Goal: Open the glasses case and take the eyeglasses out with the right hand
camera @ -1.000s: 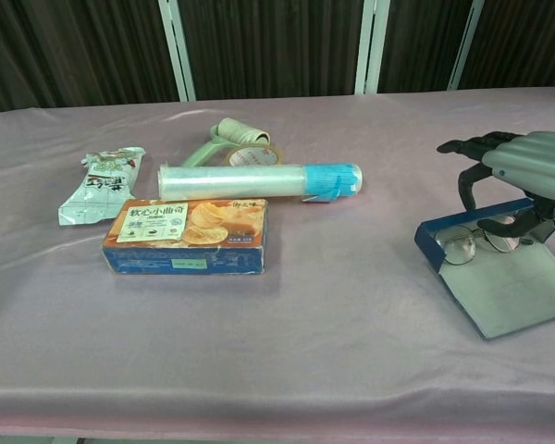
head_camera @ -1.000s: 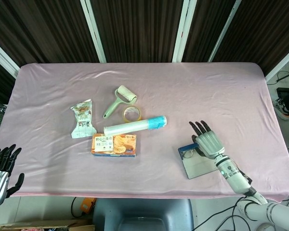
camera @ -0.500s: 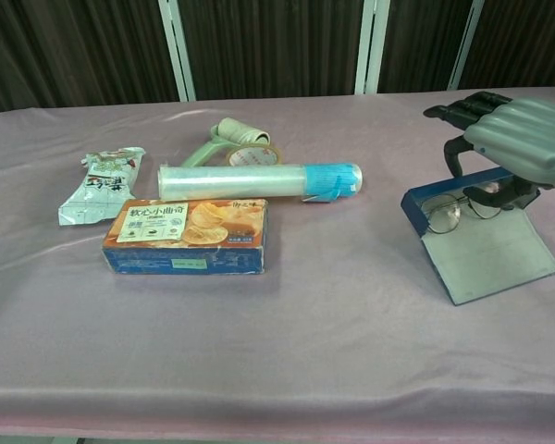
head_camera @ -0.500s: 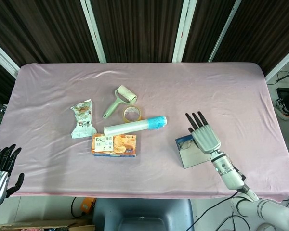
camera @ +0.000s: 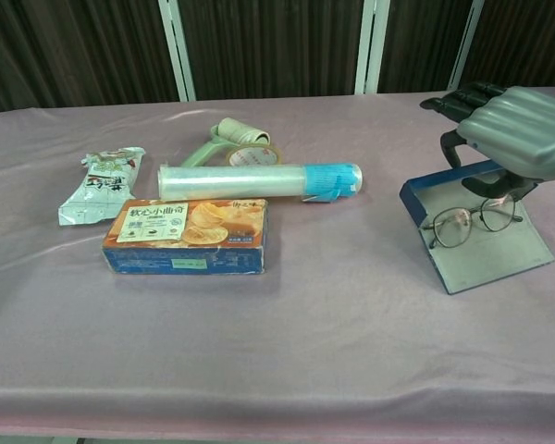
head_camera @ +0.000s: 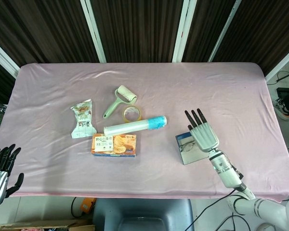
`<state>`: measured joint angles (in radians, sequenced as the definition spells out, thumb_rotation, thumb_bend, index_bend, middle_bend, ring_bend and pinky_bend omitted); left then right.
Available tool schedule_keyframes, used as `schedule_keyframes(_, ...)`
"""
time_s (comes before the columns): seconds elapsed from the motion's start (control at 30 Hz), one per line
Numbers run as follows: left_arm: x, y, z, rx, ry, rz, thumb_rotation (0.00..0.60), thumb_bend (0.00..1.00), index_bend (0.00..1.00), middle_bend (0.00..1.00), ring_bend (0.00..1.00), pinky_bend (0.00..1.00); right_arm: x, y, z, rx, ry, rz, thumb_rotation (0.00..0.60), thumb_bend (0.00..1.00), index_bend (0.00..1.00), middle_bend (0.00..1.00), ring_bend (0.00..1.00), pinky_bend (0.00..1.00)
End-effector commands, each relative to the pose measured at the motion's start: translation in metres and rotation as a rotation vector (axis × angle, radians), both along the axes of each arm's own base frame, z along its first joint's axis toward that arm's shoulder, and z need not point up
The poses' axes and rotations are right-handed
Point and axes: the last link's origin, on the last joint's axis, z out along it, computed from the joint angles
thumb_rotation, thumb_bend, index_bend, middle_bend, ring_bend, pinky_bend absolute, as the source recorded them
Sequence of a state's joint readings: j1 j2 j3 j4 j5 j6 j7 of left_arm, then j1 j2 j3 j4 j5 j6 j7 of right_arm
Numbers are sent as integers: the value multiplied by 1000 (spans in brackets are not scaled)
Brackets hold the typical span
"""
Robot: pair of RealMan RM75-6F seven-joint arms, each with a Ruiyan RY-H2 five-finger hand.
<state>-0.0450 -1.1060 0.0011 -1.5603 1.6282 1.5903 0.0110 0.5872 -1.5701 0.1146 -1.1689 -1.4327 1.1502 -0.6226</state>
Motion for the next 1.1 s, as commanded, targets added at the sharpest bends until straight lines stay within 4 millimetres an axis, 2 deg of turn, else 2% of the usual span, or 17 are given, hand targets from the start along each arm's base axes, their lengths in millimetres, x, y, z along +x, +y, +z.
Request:
schedule_keyframes(0.03, 0, 0, 0, 1, -1, -1, 600, 415, 0, 0, 0, 0, 3, 2, -1, -3, 8, 14, 600, 530, 648, 61, 0, 0)
schedule_keyframes(0.37, 0, -2, 1, 2, 0, -3, 600, 415, 0, 0, 0, 0, -4, -7, -2, -26, 41, -31, 600, 531, 647, 62, 0, 0)
schedule_keyframes(0.47, 0, -1, 0, 0, 2, -2, 600, 415, 0, 0, 0, 0, -11, -19, 3, -69, 68, -61, 600, 531, 646, 62, 0, 0)
schedule_keyframes(0.6, 0, -1, -1, -2, 5, -1, 600, 415, 0, 0, 0, 0, -26, -48, 14, -150, 118, -143, 600, 530, 642, 61, 0, 0)
schedule_keyframes(0.77, 1, 0, -3, -4, 10, 3, 600, 415, 0, 0, 0, 0, -40, -74, 15, -166, 81, -267, 600, 531, 619, 61, 0, 0)
schedule_keyframes(0.83, 1, 1, -3, -1, 9, 4, 600, 415, 0, 0, 0, 0, -43, -77, 11, -149, 50, -304, 600, 530, 563, 62, 0, 0)
schedule_keyframes(0.97, 1, 1, -4, -4, 12, 7, 600, 414, 0, 0, 0, 0, -47, -75, 5, -111, 11, -331, 600, 527, 379, 64, 0, 0)
schedule_keyframes(1.1, 1, 2, -5, -8, 14, 8, 600, 415, 0, 0, 0, 0, -45, -67, 8, -93, -18, -310, 600, 481, 292, 57, 0, 0)
